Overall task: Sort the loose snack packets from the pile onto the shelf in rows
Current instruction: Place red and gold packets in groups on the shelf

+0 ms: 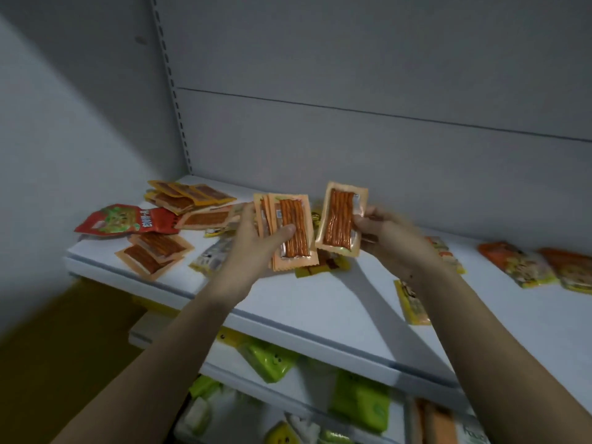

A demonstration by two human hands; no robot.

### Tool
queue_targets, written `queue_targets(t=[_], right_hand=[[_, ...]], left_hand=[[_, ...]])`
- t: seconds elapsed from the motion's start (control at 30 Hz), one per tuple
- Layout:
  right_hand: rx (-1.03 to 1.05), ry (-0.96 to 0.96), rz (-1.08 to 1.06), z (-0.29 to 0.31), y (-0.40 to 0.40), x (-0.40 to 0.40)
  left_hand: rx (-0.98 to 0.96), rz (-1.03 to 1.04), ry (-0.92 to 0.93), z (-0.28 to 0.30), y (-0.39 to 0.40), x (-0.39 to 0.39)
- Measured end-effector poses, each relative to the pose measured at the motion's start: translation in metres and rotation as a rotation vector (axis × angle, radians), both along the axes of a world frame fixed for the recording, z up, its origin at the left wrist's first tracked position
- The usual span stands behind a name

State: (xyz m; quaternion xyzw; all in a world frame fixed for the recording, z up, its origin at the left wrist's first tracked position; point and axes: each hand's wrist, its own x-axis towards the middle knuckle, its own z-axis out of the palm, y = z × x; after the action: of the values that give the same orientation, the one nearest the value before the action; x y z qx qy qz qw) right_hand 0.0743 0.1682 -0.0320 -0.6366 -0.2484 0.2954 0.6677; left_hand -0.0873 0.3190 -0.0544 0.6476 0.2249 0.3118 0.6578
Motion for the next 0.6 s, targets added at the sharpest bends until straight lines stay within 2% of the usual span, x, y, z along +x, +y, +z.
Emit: queue_targets(t=[0.1, 0.23, 0.37, 0.6], right_hand=[[-0.078, -0.068, -0.020, 0.003, -0.038, -0.011], [-0.147, -0.175, -0.176, 0.004, -0.095, -0.015], [-0.153, -0.222, -0.325, 0.003, -0.168, -0.012], [-0.174, -0.268, -0.514, -0.006, -0.346, -0.018]], left_hand=[[-0.081, -0.152, -0.023, -0.002, -0.033, 0.026], [-0.180, -0.338, -0.046, 0.006, -0.093, 0.051], [-0.171, -0.505, -0.047, 0.005, -0.164, 0.071], [-0.140, -0.583, -0.066, -0.002, -0.339, 0.104]])
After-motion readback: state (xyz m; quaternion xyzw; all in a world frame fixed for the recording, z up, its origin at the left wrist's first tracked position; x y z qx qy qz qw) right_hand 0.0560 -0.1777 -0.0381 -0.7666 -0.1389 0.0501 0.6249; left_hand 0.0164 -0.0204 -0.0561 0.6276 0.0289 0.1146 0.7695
